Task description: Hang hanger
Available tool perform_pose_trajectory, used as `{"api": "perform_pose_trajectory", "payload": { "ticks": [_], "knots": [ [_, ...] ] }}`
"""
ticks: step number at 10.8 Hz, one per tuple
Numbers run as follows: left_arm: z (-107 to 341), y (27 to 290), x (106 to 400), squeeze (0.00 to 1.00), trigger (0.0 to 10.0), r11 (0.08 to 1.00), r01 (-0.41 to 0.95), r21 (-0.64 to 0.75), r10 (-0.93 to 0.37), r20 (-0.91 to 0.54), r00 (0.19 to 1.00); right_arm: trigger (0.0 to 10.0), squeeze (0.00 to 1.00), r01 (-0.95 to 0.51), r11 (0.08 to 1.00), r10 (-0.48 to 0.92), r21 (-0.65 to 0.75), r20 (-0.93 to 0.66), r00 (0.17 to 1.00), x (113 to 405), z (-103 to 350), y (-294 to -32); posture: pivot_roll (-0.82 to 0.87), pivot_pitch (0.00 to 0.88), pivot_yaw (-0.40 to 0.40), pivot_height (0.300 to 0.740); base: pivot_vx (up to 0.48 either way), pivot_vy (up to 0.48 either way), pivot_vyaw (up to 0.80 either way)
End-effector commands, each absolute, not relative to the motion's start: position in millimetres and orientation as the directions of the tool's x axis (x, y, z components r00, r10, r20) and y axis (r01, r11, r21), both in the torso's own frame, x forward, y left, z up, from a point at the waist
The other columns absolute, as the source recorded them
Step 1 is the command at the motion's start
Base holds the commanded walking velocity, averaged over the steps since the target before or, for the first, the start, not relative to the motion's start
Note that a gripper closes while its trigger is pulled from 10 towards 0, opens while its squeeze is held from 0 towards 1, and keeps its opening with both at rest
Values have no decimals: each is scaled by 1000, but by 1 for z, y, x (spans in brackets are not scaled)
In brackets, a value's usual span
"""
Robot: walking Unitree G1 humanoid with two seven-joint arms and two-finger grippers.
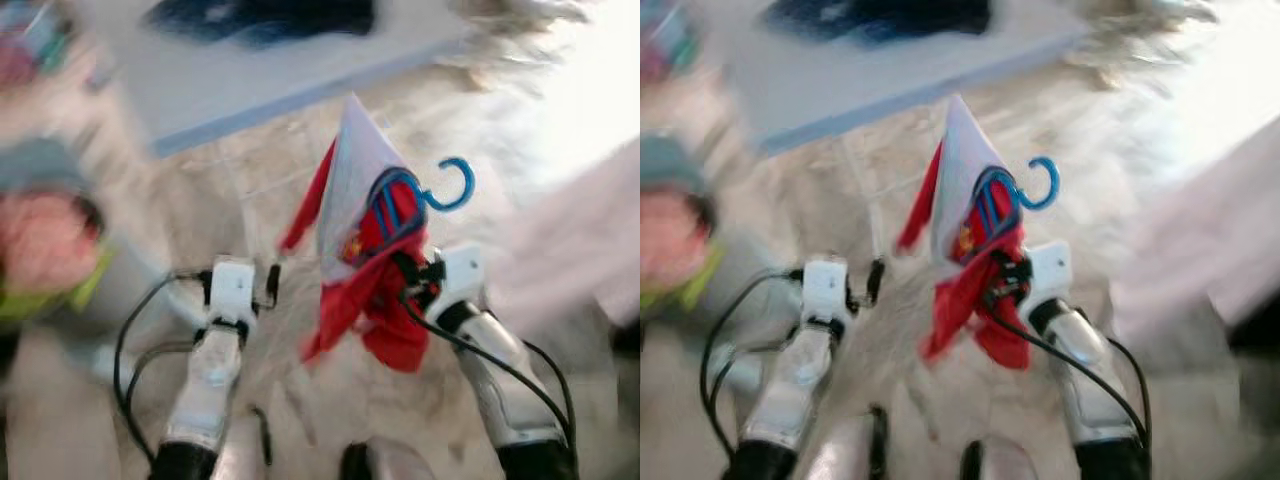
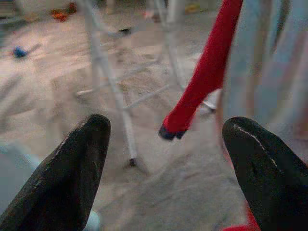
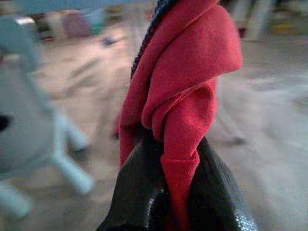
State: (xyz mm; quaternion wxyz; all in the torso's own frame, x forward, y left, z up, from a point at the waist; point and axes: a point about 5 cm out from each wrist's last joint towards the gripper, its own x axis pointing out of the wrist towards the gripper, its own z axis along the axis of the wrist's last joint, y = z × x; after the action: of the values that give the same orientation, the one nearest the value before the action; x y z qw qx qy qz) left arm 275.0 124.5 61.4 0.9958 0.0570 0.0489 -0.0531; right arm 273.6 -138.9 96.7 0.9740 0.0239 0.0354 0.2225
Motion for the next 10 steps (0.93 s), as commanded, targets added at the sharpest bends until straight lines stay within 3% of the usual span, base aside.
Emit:
{"api": "perform_pose_trajectory", "payload": {
  "ticks": [1, 3, 7, 9, 10],
  "knots": [
    [56, 126, 272, 0, 10000, 987, 110, 113, -97, -121, 988, 10000, 0, -492, 868, 493, 57, -5, 870, 271, 109, -129, -13, 171, -58, 740, 0, 0, 800],
    [57, 125, 273, 0, 10000, 986, 113, 119, -99, -115, 988, 10000, 0, -656, 749, 659, 95, -4, 752, 261, 122, -117, -15, 175, -63, 740, 0, 0, 800],
    [58, 123, 277, 0, 10000, 987, 118, 113, -105, -111, 988, 10000, 0, -816, 570, 821, 91, -33, 570, 252, 140, -116, -19, 175, -66, 740, 0, 0, 714],
    [57, 124, 277, 0, 10000, 987, 115, 113, -103, -109, 989, 10000, 0, -812, 576, 818, 94, -48, 574, 254, 140, -118, -19, 175, -65, 740, 0, 0, 603],
    [57, 124, 277, 0, 10000, 987, 118, 110, -106, -109, 988, 10000, 0, -778, 627, 778, 39, -93, 622, 260, 132, -121, -19, 175, -65, 740, 0, 0, 481]
  ]
}}
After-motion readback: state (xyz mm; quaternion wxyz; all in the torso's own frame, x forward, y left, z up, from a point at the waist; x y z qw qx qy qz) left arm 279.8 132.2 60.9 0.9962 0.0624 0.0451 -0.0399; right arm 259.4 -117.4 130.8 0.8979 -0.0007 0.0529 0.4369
